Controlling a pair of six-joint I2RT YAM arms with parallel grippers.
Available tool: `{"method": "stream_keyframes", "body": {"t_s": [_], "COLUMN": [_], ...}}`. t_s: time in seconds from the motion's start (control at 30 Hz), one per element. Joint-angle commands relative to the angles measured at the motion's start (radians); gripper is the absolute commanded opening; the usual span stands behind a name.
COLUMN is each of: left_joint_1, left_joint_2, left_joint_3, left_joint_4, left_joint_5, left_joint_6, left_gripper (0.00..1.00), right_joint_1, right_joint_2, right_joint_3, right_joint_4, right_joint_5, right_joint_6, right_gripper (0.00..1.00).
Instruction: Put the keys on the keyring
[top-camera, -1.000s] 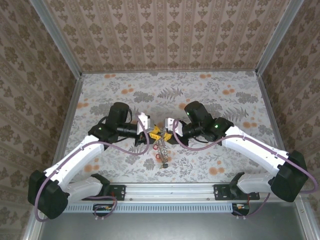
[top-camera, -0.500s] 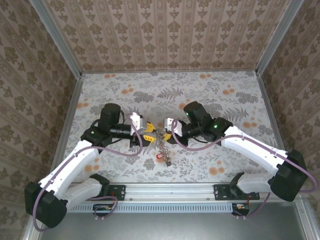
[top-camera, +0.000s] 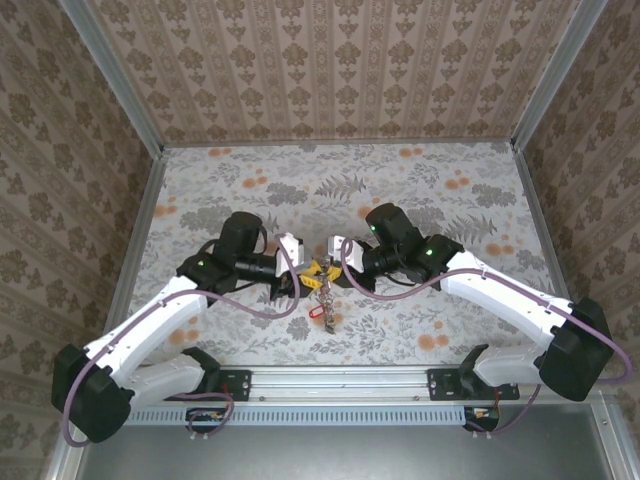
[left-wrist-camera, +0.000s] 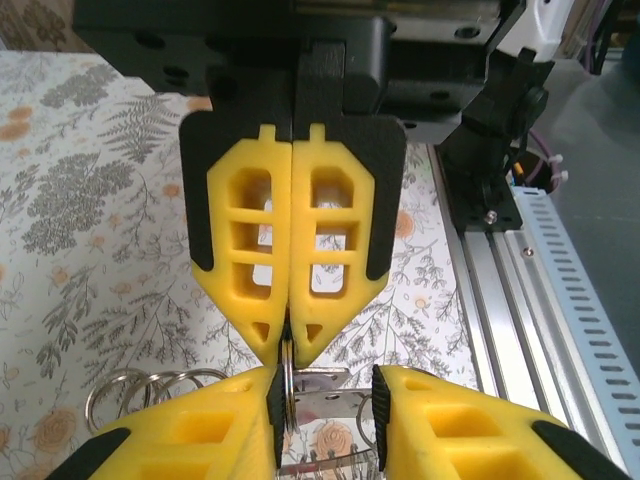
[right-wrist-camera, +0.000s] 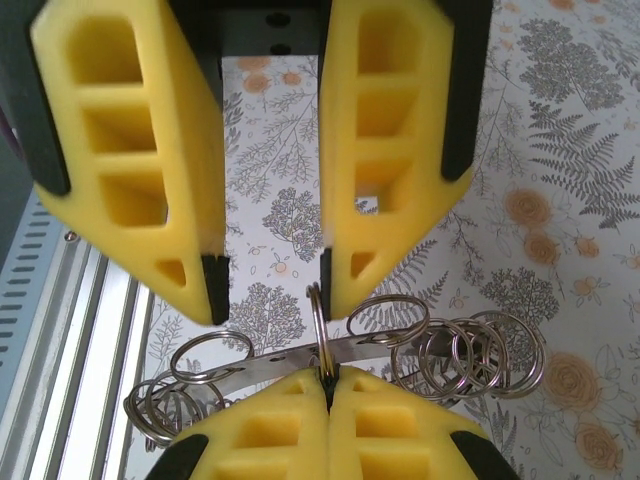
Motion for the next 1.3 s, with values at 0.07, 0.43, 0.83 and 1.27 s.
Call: {"method": "stream_keyframes", "body": {"t_s": [0.07, 0.43, 0.83, 1.27], "left_joint_1": [-0.014, -0.015, -0.015, 0.008], "left_joint_2": [0.015, 0.032, 0.063, 0.000], "left_joint_3": [0.043, 0.064, 0.091, 0.027], "left_joint_4": [-0.050, -0.055, -0.058, 0.066], "left_joint_5": [-0.050, -0.068, -0.068, 0.138], "left_joint_6": [0.058, 0.056, 0.042, 0.064], "left_gripper": [0.23, 0.06, 0.07, 0.00], "right_joint_1": [0.007, 0.019, 0.030, 0.009], "right_joint_2": [-0.001, 0.010, 0.014, -0.039], "right_joint_3": [0.030, 0.039, 0.061, -0.008], "right_joint_4": [0.040, 0.038, 0.025, 0.068], "right_joint_5": [-0.009, -0.010, -0.016, -0.019], "right_joint_6": [0.015, 0.006, 0.006, 0.023], "right_gripper": [0.00, 0.00, 0.00, 0.21]}}
